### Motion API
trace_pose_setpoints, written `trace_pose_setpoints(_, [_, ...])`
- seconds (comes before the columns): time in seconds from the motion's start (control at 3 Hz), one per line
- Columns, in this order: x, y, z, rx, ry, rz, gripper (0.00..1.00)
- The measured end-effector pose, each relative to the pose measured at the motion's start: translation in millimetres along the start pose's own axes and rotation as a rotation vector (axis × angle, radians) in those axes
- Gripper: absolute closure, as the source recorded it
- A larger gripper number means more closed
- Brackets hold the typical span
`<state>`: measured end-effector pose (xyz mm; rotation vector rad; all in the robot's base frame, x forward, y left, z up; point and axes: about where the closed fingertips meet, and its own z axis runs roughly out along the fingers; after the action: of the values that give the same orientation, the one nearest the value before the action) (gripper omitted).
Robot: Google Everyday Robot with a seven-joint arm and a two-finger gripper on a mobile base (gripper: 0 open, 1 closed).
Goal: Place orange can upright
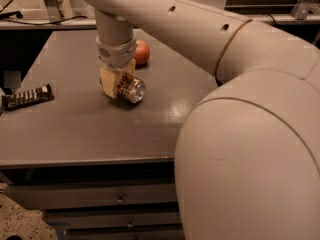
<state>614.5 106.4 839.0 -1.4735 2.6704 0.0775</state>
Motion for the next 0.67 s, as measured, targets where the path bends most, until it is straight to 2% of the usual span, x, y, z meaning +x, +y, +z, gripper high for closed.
trace_pose_setpoints(0.33, [-6,-10,-10,-0.002,-0.044,0.014,1.00])
trace_pose_setpoints(0.67, [-11,-24,-26,-0.010,-0.120,0.038,1.00])
